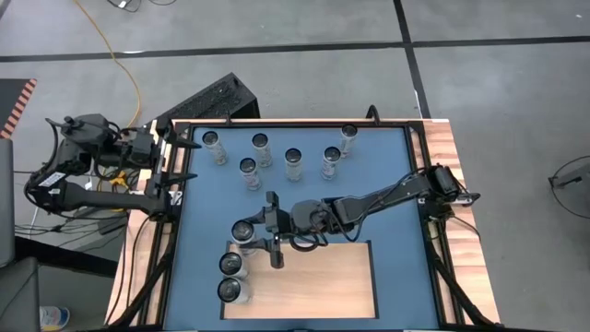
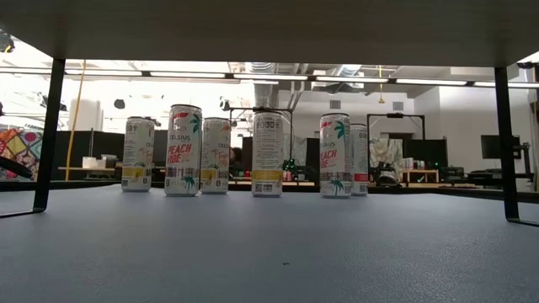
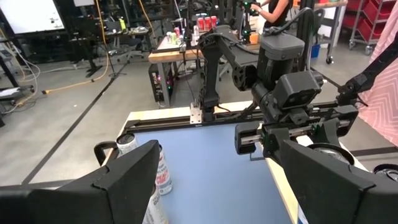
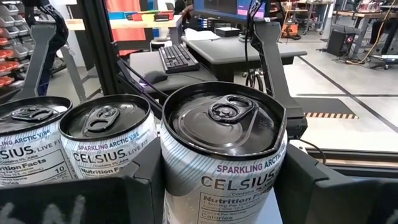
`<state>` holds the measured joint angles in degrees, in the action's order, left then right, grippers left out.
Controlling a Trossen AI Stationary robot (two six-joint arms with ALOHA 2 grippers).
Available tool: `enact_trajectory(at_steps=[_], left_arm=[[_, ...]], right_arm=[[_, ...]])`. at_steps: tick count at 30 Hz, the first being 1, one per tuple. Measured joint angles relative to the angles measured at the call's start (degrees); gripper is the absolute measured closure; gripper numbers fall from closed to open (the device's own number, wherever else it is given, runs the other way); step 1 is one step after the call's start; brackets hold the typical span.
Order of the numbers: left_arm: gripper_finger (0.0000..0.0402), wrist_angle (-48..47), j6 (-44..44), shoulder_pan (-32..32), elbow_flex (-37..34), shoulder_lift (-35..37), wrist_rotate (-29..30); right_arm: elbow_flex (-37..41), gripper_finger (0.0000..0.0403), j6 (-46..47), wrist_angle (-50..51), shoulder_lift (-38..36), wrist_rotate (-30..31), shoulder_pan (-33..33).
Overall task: Place canned beverage on shelf
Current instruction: Put the white blue soda can on the shelf aligned with the other white blue soda cans
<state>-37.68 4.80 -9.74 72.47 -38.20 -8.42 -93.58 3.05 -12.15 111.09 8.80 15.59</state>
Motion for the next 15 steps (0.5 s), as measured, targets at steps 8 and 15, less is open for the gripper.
enact_trajectory(at_steps=[8, 15], left_arm=[[0.0083, -0.1, 0.0, 0.0, 0.0, -0.6, 0.0], [0.0083, -0.1, 0.0, 0.0, 0.0, -1.2, -0.2]], right_arm=[[-0.1, 0.0201, 0.2, -1.0, 2.0, -1.2, -0.6], [0.0, 0.0192, 0.0, -0.3, 2.0, -1.2, -0.7]])
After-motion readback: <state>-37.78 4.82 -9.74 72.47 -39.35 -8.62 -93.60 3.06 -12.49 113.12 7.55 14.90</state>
